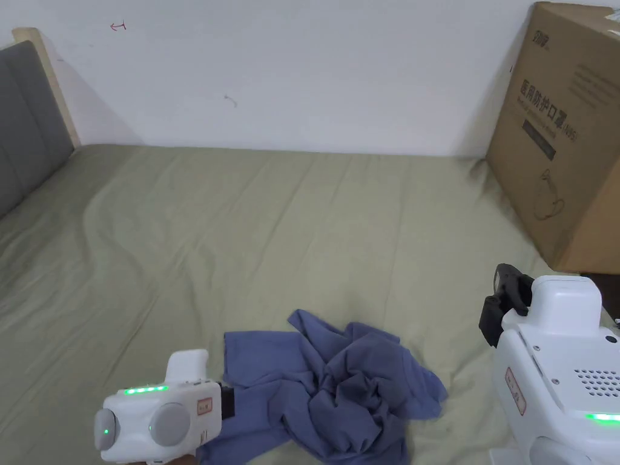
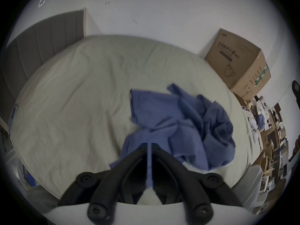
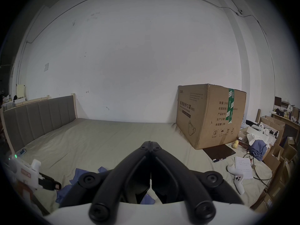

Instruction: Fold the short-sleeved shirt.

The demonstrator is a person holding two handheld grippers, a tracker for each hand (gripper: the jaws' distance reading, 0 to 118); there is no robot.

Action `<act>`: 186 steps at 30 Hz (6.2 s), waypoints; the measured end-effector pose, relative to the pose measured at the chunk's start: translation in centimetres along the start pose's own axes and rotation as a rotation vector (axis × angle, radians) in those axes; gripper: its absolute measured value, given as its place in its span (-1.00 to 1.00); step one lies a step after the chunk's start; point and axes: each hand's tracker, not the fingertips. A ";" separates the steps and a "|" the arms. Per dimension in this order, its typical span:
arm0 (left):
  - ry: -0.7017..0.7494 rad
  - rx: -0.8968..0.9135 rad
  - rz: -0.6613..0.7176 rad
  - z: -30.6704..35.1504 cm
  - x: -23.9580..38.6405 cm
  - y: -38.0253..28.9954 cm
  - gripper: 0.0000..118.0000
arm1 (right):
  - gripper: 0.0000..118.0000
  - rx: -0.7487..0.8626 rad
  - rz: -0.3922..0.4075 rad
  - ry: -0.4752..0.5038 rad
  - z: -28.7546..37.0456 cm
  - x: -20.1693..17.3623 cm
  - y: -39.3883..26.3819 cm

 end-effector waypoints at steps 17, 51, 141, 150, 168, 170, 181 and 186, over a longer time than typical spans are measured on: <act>0.189 -0.161 -0.046 -4.7 1.4 -3.0 -0.22 | -1.00 -0.076 0.004 0.004 -1.4 0.6 -2.2; -0.102 0.072 0.005 0.9 0.0 1.9 -0.90 | -0.89 -0.723 -0.029 0.163 -13.7 0.6 -15.1; 0.267 -0.168 0.060 2.5 -16.0 -3.4 -0.90 | -0.88 -0.881 -0.112 0.007 -2.5 3.3 -18.9; 0.215 -0.118 0.173 4.0 -15.3 -2.2 0.56 | 0.29 -0.830 -0.132 0.031 -2.7 3.3 -16.9; 0.038 0.618 -0.128 14.8 -0.2 9.2 -0.17 | 0.16 -0.082 -0.031 -0.020 -0.1 0.7 2.4; -0.008 0.661 -0.126 14.6 0.6 9.2 -0.89 | -0.31 -0.050 -0.034 -0.023 0.2 0.2 2.8; 0.004 0.540 -0.177 10.4 2.1 11.9 -1.00 | -1.00 -0.035 -0.017 -0.011 -1.8 -0.1 2.9; 0.041 0.345 -0.187 4.3 0.2 17.0 -1.00 | -1.00 -0.060 -0.009 -0.007 -4.4 0.0 2.5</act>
